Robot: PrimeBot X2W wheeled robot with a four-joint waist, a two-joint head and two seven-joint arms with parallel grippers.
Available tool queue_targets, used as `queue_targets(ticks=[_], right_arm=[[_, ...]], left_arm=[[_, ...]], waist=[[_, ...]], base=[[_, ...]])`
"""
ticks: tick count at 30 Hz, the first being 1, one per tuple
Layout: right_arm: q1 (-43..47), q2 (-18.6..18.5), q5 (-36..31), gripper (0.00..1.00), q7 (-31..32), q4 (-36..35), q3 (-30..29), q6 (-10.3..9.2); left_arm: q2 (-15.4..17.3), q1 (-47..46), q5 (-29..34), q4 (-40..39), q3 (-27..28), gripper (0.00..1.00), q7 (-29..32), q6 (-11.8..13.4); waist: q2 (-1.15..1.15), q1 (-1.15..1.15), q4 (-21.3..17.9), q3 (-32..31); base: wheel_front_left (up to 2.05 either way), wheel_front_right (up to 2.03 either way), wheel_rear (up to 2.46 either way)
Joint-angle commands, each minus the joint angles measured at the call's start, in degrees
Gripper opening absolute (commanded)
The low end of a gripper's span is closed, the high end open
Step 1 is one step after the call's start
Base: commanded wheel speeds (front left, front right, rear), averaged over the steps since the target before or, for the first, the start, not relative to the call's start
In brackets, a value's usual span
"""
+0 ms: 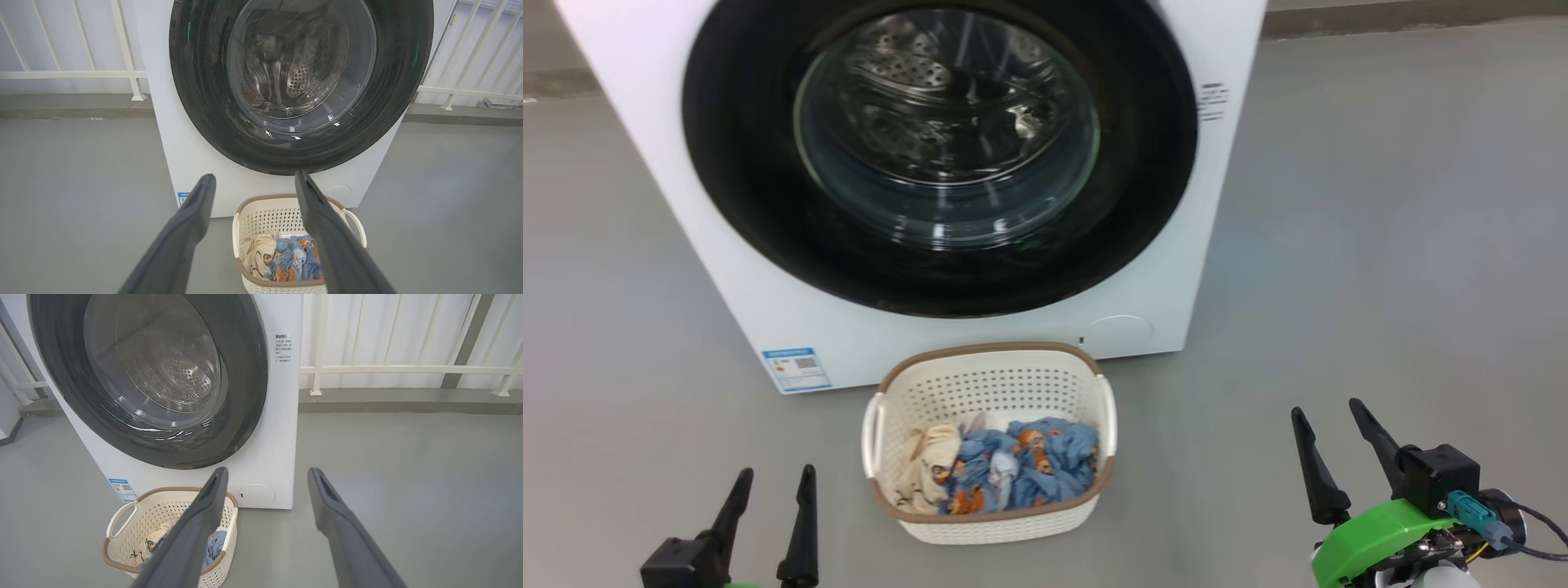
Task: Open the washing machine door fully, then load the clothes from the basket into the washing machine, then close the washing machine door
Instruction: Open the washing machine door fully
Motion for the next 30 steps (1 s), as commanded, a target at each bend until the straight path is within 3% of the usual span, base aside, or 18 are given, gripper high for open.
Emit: queue_targets(ticks=[1, 16, 30], right_arm=[[-1.67, -0.19, 0.76, 1.00, -0.56, -1.53, 1.28, 0.09], [-1.73, -0.09, 0.69, 1.00, -0.58, -1.86, 0.93, 0.09], [-1.72, -0.04, 0.76, 1.00, -0.65, -2.02, 0.94, 0.09]], left_arm=[[0.55, -2.48, 0.62, -1.20, 1.97, 1.00, -0.71, 0.42], [0.24, -2.50, 0.97, -2.22, 2.38, 1.00, -0.71, 0.39], [0.22, -2.49, 1.61, -2.36, 2.45, 1.00, -0.71, 0.29]], waist=[[0.00, 0.00, -0.01, 0.01], [0.00, 0.00, -0.20, 0.44], [0.00, 0.00, -0.22, 0.83]], base=[[1.23, 1.23, -2.46], [1.06, 1.06, -2.13], [0.16, 0.16, -0.33]])
